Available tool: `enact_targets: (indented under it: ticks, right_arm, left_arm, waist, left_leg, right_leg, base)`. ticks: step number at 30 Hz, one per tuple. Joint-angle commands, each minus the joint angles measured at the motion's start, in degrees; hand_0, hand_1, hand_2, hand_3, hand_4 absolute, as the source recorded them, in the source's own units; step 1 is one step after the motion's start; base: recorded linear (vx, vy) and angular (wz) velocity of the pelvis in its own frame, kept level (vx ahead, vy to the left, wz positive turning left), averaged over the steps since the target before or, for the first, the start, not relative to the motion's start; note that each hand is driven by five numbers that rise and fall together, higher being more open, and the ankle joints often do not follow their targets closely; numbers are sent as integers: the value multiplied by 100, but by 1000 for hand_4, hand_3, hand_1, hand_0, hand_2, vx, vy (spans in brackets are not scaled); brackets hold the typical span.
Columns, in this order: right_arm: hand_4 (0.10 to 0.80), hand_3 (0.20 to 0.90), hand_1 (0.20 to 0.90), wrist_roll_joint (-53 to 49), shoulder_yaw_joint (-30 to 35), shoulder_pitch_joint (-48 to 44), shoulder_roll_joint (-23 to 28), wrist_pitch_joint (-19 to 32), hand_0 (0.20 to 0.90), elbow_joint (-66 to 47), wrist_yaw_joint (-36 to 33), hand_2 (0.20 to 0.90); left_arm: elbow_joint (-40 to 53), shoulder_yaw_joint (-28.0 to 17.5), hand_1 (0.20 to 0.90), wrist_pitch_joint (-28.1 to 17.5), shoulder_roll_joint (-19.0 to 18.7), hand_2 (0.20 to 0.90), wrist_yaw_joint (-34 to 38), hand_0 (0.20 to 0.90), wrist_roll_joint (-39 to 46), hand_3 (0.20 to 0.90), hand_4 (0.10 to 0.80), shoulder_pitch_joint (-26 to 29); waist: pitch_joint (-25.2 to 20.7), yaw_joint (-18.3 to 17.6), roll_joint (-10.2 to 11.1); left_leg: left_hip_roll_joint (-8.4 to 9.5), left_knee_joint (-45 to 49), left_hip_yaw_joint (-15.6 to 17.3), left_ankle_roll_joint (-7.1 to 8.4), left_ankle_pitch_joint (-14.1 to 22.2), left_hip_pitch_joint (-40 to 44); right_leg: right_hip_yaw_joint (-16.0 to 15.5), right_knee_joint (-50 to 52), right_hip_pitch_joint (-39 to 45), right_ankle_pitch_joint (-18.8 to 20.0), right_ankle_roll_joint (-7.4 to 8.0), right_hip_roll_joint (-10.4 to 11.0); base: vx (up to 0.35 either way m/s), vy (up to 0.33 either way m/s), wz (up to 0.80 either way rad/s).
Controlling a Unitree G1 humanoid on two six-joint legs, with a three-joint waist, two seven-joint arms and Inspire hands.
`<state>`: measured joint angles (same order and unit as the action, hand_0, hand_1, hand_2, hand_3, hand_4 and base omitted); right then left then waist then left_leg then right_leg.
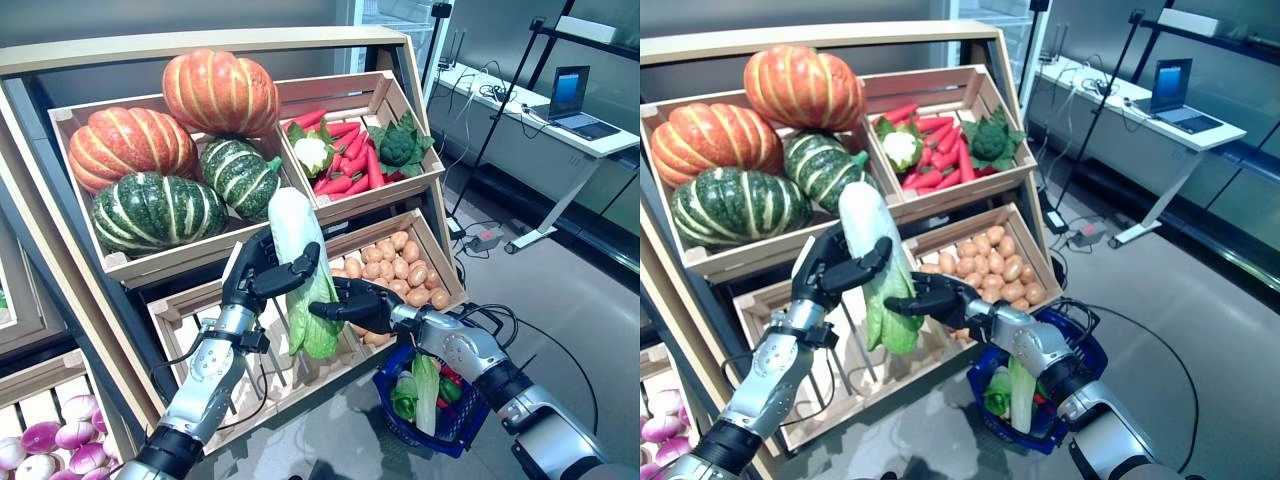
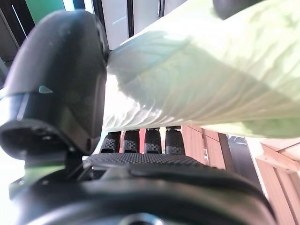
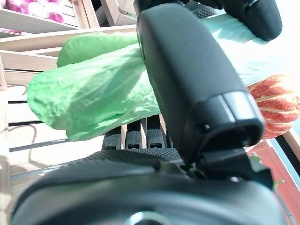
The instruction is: Put vegetables into the basket
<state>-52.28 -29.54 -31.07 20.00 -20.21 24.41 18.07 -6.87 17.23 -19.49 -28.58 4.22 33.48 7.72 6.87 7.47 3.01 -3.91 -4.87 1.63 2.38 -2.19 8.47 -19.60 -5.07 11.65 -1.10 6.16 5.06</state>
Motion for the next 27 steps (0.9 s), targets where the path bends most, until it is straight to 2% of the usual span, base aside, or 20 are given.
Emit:
enact_targets:
  ticks: [1,3,4,5,6,7,11,16,19,27]
  right_arm:
    - [400,300,300,-381,250,-1044,-483,719,300,-29,-130,300]
    - [400,300,300,-346,263,-1062,-458,765,300,0,-151,300]
    - [400,300,300,-340,262,-1050,-448,798,300,5,-168,300]
    - [400,300,300,-344,262,-1044,-447,807,300,3,-177,300]
    - [400,300,300,-359,273,-1029,-440,822,300,-7,-198,300]
    - [400,300,300,-382,296,-1008,-420,853,300,-31,-230,300]
    - [400,300,300,-130,352,-951,-346,1021,300,-46,-313,300]
    - [400,300,300,192,512,-1017,-132,1359,300,-47,-736,300]
    - [400,300,300,306,754,-1063,82,1613,300,-8,-1048,300]
    - [400,300,300,148,1357,-818,376,2072,300,-176,-1287,300]
  left_arm:
    - [1113,1046,300,-972,483,300,-1023,300,21,300,400,1267]
    - [1089,1056,300,-946,489,300,-1005,300,15,300,400,1279]
    - [1075,1063,375,-952,490,375,-983,375,-15,375,450,1273]
    - [1073,1063,495,-951,491,495,-978,495,-23,495,530,1271]
    - [1075,1063,681,-943,487,681,-969,681,-49,681,654,1258]
    - [1067,1066,900,-918,480,900,-1000,900,-102,900,800,1242]
    - [1040,1075,900,-921,420,900,-990,900,-154,900,800,1220]
    - [1058,1028,900,-785,366,900,-978,900,-176,900,800,1226]
    - [1055,984,900,-733,324,900,-943,900,-183,900,800,1220]
    - [1103,785,900,-650,267,900,-966,900,-175,900,800,1097]
  waist:
    - [-316,72,23]
    - [-316,65,27]
    - [-314,61,28]
    - [-313,60,28]
    - [-314,56,28]
    - [-311,44,29]
    - [-310,18,11]
    - [-304,-13,-3]
    - [-310,-40,-14]
    - [-294,-136,-33]
  left_leg:
    - [-53,-13,31,113,421,-108]
    - [-50,-13,37,110,417,-109]
    - [-52,-13,47,110,416,-107]
    - [-53,-13,50,110,416,-107]
    - [-55,-13,60,111,415,-106]
    - [-56,-13,72,110,416,-107]
    - [-59,-13,93,107,417,-107]
    - [-63,-13,122,107,428,-98]
    - [-60,-13,125,105,441,-86]
    - [-67,-13,173,91,469,-74]
  right_leg:
    - [-62,7,37,6,-136,211]
    - [-55,7,34,9,-136,208]
    - [-52,7,35,9,-138,207]
    - [-51,7,35,9,-139,207]
    - [-49,7,34,9,-138,207]
    - [-37,7,28,9,-140,204]
    - [-21,7,13,10,-138,204]
    - [-1,7,12,10,-134,206]
    - [6,7,13,11,-130,209]
    - [100,7,-12,27,-119,202]
  base:
    - [0,0,0]
    - [0,0,0]
    - [0,0,0]
    - [0,0,0]
    - [0,0,0]
    - [0,0,0]
    - [0,0,0]
    - [0,0,0]
    - [0,0,0]
    - [0,0,0]
